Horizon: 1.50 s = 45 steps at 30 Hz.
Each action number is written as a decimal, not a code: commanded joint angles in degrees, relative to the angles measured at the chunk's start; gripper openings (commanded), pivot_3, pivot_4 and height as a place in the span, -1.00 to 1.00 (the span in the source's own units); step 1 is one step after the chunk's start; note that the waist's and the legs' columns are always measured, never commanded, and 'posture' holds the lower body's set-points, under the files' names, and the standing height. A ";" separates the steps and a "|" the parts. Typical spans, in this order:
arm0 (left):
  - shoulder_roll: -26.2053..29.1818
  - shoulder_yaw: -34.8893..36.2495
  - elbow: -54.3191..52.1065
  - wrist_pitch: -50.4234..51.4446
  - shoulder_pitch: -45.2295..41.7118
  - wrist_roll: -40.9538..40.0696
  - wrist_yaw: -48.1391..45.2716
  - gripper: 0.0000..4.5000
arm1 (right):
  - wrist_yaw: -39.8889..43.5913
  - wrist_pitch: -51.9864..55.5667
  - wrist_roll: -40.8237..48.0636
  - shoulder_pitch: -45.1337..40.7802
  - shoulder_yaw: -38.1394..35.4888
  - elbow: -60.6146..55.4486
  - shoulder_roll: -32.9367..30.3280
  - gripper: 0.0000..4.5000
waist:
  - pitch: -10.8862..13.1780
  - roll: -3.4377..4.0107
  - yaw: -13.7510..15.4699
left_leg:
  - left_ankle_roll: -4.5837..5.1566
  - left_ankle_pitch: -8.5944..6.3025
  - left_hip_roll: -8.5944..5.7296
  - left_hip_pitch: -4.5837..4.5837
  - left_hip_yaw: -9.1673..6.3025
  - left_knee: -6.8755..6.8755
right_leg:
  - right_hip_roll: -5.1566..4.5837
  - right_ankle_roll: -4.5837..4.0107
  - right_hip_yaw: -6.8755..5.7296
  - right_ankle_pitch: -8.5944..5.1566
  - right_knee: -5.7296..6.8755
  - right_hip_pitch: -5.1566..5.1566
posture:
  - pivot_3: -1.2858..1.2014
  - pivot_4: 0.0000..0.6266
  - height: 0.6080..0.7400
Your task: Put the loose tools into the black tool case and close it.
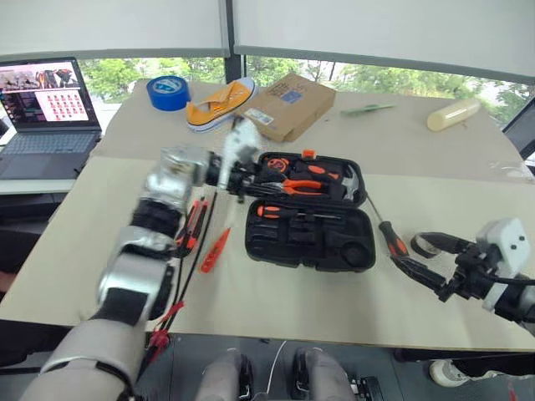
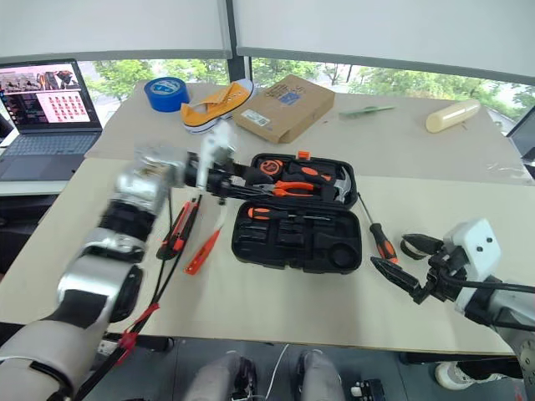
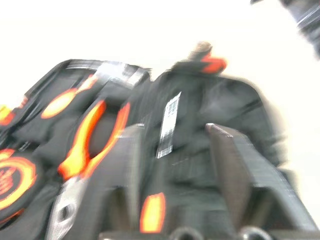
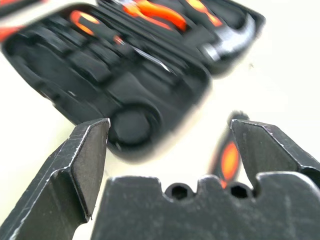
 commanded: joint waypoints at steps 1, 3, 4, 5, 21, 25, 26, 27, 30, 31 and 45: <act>6.55 4.79 -18.98 17.77 4.85 -12.94 -0.54 0.77 | -4.84 1.37 0.30 0.63 -1.50 -3.80 2.19 1.00 | -0.01 0.05 -0.07 | -0.01 0.00 0.00 0.06 -0.03 0.01 | 0.00 0.02 0.00 -0.01 0.01 0.07 | 0.03 -0.52 0.87; 9.47 6.44 -25.23 21.52 8.00 -16.45 0.90 0.98 | -7.22 1.21 -1.35 -0.19 0.13 -3.45 3.09 1.00 | -0.01 0.09 -0.04 | -0.04 0.01 -0.01 0.21 -0.09 0.01 | -0.01 0.45 0.14 -0.27 0.00 0.21 | 0.03 -0.52 0.87; 10.31 6.85 -27.24 22.49 9.08 -17.63 1.81 0.98 | -8.08 1.21 -1.90 -0.84 0.73 -2.93 3.36 1.00 | 0.00 0.10 0.02 | -0.05 0.00 -0.01 0.34 -0.15 0.02 | -0.02 0.46 0.27 -0.29 0.00 0.38 | 0.03 -0.52 0.87; 11.04 6.99 -29.04 23.24 10.14 -18.55 2.70 0.98 | -8.57 1.03 -2.66 -1.92 1.82 -1.91 3.33 1.00 | 0.02 0.14 0.22 | -0.06 0.00 -0.01 0.48 -0.20 0.02 | -0.02 0.48 0.30 -0.31 -0.03 0.57 | 0.03 -0.52 0.87; 14.77 5.22 -37.51 19.93 15.35 -21.82 11.69 1.00 | -7.40 -11.06 -20.01 -17.09 20.74 23.44 3.71 0.53 | 0.01 0.22 0.31 | -0.10 0.02 -0.08 0.64 -0.04 -0.01 | 0.53 0.49 1.38 -0.35 -0.06 0.63 | 0.03 -0.52 0.87; 15.21 4.52 -36.85 18.49 15.23 -21.48 12.29 1.00 | -6.77 -12.26 -21.41 -18.13 22.36 26.21 4.92 -0.13 | 0.00 0.23 0.21 | -0.12 0.03 -0.06 0.65 -0.05 -0.06 | 0.54 0.47 1.39 -0.35 -0.06 0.62 | 0.03 -0.52 0.87; 15.22 4.39 -36.62 18.25 15.14 -21.47 12.47 1.00 | -6.91 -12.44 -21.81 -18.24 22.42 26.89 5.16 -0.29 | 0.00 0.23 0.19 | -0.12 0.03 -0.06 0.66 -0.05 -0.07 | 0.54 0.47 1.40 -0.35 -0.06 0.62 | 0.03 -0.52 0.87; 15.22 4.28 -36.44 18.11 15.02 -21.53 12.62 1.00 | -7.10 -12.61 -21.97 -18.31 22.23 27.40 5.39 -0.41 | 0.00 0.23 0.17 | -0.12 0.03 -0.06 0.69 -0.03 -0.07 | 0.54 0.48 1.41 -0.35 -0.06 0.64 | 0.03 -0.52 0.87; 15.46 4.02 -36.34 17.61 15.06 -21.62 12.83 1.00 | -7.38 -12.20 -20.60 -18.18 19.74 26.98 6.39 -0.54 | 0.00 0.23 -0.09 | -0.13 0.03 -0.05 0.78 0.00 -0.10 | 0.54 0.48 1.45 -0.36 -0.06 0.68 | 0.03 -0.52 0.87; 15.69 3.89 -36.37 17.27 15.23 -21.49 12.74 1.00 | -8.19 -10.84 -19.03 -18.46 17.70 26.06 7.01 -0.54 | 0.00 0.23 -0.10 | -0.15 0.04 -0.05 0.82 0.02 -0.15 | 0.54 0.47 1.48 -0.36 -0.06 0.68 | 0.03 -0.52 0.87; 18.20 1.41 -33.69 11.62 16.83 -18.65 11.40 1.00 | 13.68 -15.71 -14.51 -28.70 24.01 20.92 -4.97 -0.54 | 0.15 0.54 -0.23 | -0.25 0.11 -0.07 0.95 0.14 -0.64 | 0.62 0.06 1.51 -0.18 -0.23 0.64 | 0.03 -0.52 0.87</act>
